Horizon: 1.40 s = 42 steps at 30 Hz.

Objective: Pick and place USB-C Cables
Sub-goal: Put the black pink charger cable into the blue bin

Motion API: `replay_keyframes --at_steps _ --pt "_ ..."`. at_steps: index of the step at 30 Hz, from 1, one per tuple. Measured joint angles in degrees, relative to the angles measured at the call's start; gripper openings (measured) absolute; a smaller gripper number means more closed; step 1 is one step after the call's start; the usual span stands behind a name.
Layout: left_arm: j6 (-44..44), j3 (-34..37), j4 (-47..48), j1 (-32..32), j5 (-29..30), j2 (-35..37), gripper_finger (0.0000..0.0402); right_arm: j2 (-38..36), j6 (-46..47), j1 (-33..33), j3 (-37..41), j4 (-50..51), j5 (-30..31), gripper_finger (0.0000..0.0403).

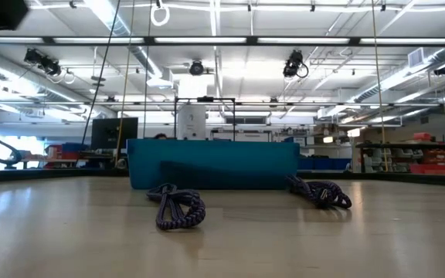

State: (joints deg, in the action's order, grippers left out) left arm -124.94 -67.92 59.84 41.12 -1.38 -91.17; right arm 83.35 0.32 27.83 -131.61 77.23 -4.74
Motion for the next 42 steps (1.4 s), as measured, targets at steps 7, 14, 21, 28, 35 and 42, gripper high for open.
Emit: replay_keyframes --at_steps 7,14,21,28,35,42 --pt "-9.20 1.61 -1.25 5.82 -4.29 -2.45 0.0200 0.00 0.06 0.00 0.00 0.00 -2.44 0.0055" --pt "-9.37 4.04 -6.53 2.85 -4.16 -4.67 0.0199 0.00 -3.50 0.00 0.02 0.00 -2.48 0.0055" --pt "-9.26 6.22 -7.03 0.35 -4.47 -6.31 0.0199 0.00 -7.11 0.00 0.02 0.02 -2.96 0.0055" --pt "-9.58 6.57 -6.02 0.18 -7.03 -6.79 0.0199 0.00 -8.75 0.00 0.02 0.11 -3.12 0.0055" --pt "-9.63 6.63 -6.52 0.13 -8.00 -8.66 0.0199 0.00 -10.90 0.00 0.02 0.13 -4.41 0.0055" --pt "-9.63 10.71 -15.20 -0.08 -8.30 -9.99 0.0199 0.00 -11.98 0.00 0.02 1.17 -4.58 0.0055"
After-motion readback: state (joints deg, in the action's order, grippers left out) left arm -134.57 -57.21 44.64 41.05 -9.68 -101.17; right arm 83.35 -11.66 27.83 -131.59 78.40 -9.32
